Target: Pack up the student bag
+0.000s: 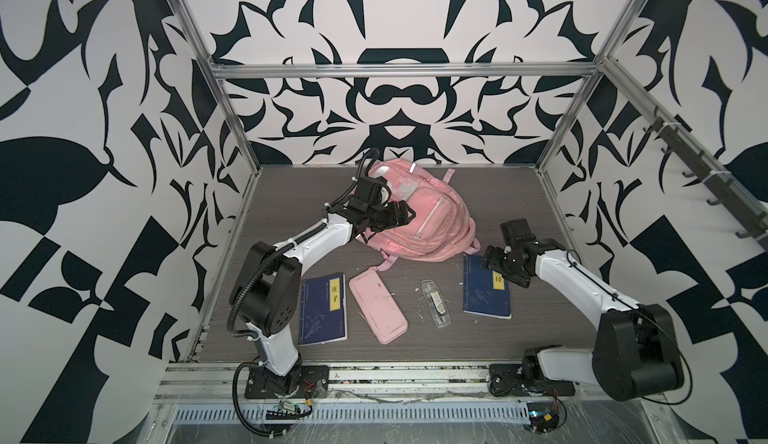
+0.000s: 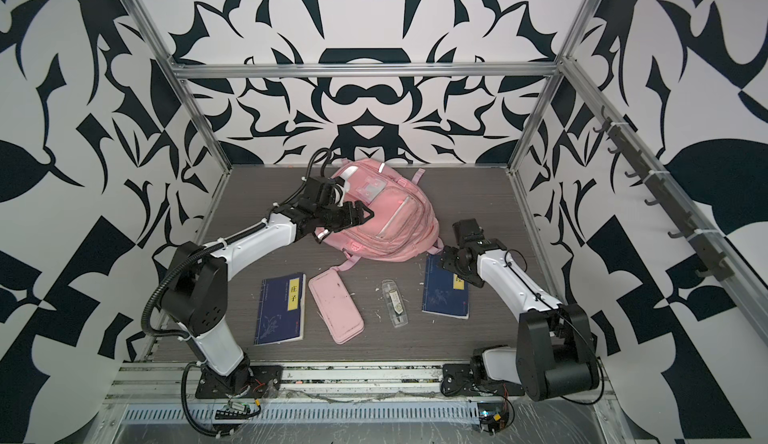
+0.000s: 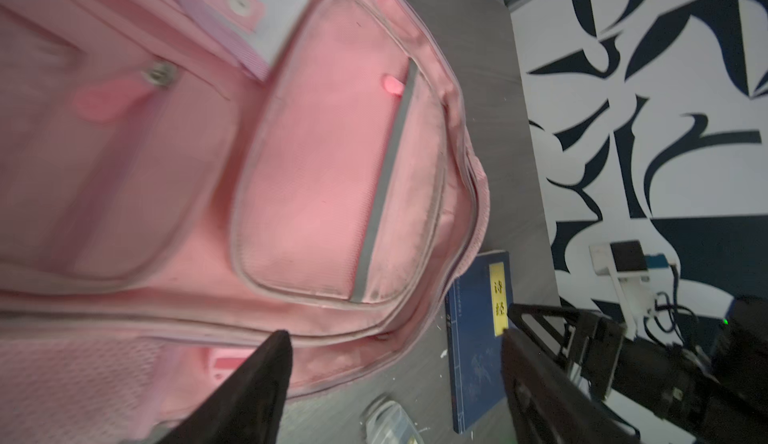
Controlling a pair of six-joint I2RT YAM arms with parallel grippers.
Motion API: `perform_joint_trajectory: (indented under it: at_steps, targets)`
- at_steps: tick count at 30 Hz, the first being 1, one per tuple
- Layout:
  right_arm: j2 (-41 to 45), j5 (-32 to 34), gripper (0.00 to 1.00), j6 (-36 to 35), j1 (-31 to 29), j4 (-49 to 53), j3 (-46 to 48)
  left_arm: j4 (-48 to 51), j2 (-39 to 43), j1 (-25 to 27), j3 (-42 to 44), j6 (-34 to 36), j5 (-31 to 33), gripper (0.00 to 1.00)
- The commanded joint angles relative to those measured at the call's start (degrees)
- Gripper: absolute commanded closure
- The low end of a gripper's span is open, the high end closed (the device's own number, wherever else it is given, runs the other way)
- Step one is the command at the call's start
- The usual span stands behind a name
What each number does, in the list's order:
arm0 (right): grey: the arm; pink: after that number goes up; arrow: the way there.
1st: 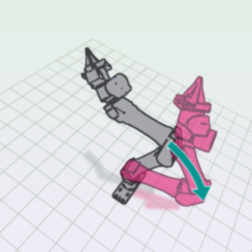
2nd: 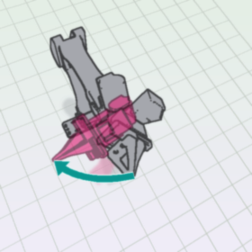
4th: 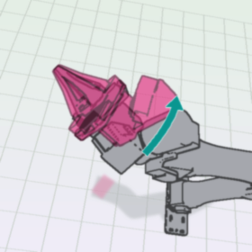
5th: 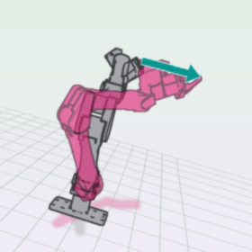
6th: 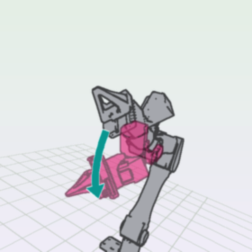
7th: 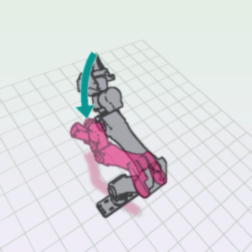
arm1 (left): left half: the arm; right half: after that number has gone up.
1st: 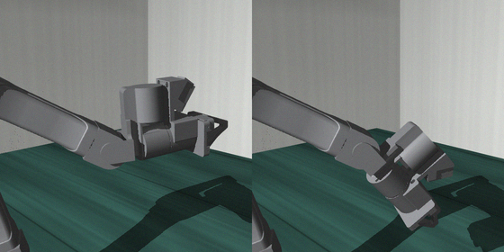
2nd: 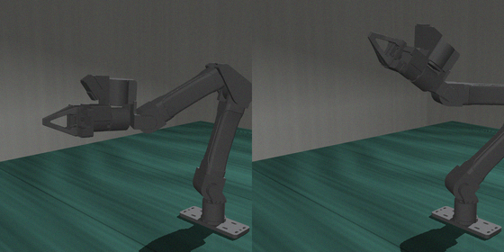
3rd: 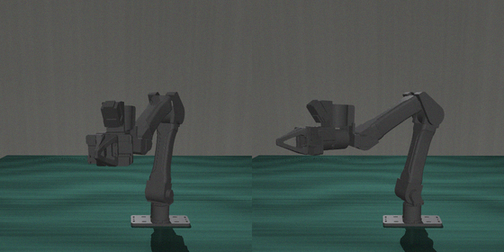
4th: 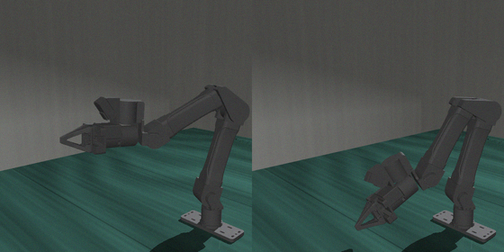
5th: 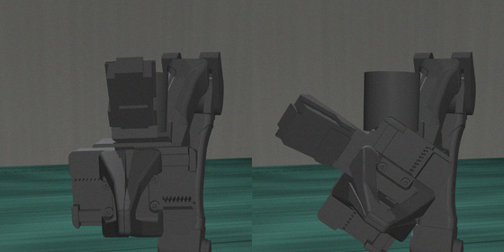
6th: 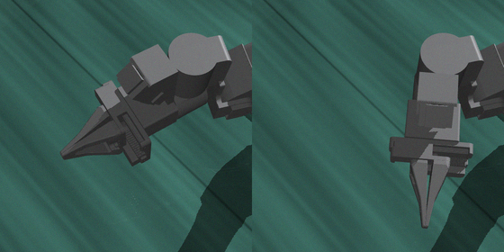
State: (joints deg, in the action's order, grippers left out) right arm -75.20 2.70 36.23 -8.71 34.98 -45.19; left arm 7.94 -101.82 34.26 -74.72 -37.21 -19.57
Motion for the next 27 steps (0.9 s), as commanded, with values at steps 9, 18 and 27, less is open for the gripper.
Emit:
perform_joint_trajectory:
  at_steps: [9, 18, 27]
  targets:
    - [2.4, 2.94, 0.32, 3.83, 1.76, -0.73, 6.69, 0.14, -9.18, 12.95, -4.27, 1.55, -10.92, 0.21]
    - [-0.74, 0.91, 0.46, 3.31, 5.23, -4.3, 8.24, 1.4, -16.18, 16.87, -8.62, -0.4, -11.77, 0.25]
    - [-2.81, 0.84, 0.55, 2.09, 6.02, -4.24, 6.52, 7.92, -22.99, 17.95, -15.06, -0.93, -11.11, 0.28]
